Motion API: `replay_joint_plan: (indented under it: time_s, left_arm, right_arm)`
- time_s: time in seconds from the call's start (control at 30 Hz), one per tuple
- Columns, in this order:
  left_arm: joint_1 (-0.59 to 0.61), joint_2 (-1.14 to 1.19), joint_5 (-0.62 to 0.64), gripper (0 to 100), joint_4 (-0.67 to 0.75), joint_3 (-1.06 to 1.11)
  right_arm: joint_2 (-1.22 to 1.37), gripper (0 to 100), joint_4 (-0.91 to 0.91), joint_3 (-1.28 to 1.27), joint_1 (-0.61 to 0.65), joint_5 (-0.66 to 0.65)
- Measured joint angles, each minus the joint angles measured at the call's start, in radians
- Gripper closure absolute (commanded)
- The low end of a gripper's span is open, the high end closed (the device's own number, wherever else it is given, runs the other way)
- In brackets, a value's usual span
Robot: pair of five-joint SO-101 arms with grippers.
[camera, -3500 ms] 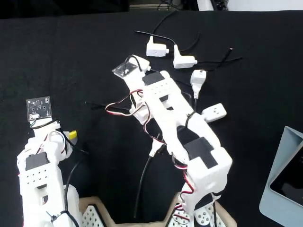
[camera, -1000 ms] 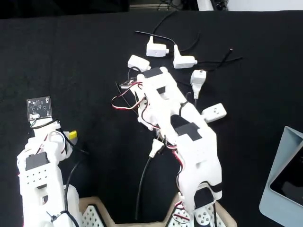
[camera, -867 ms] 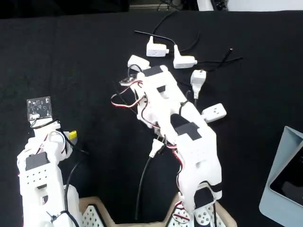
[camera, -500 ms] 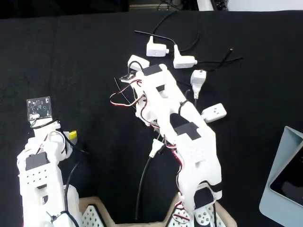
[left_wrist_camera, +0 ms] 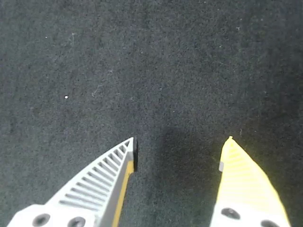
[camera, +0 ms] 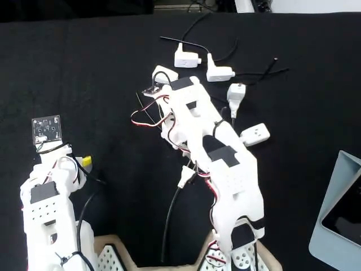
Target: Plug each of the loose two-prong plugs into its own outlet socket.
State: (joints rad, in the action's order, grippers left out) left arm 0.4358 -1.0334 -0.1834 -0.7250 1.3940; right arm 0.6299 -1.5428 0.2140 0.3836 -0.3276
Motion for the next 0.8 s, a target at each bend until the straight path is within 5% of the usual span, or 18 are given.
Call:
replay_joint_plan:
  time_s: [0.2,0.5,0.8]
  left_arm:
    - [0.000,0.000,0.000,71,0.000,0.000]
    - [0.000,0.000,0.000,71,0.000,0.000]
    - [0.000,0.000,0.000,71,0.000,0.000]
  right_arm:
    - [0.002,98.7,0.006,0.000,-0.003,0.000]
    - [-0.020,98.7,-0.046,0.092,-0.002,0.000]
    - [-0.338,98.7,-0.126,0.052,0.009,0.123]
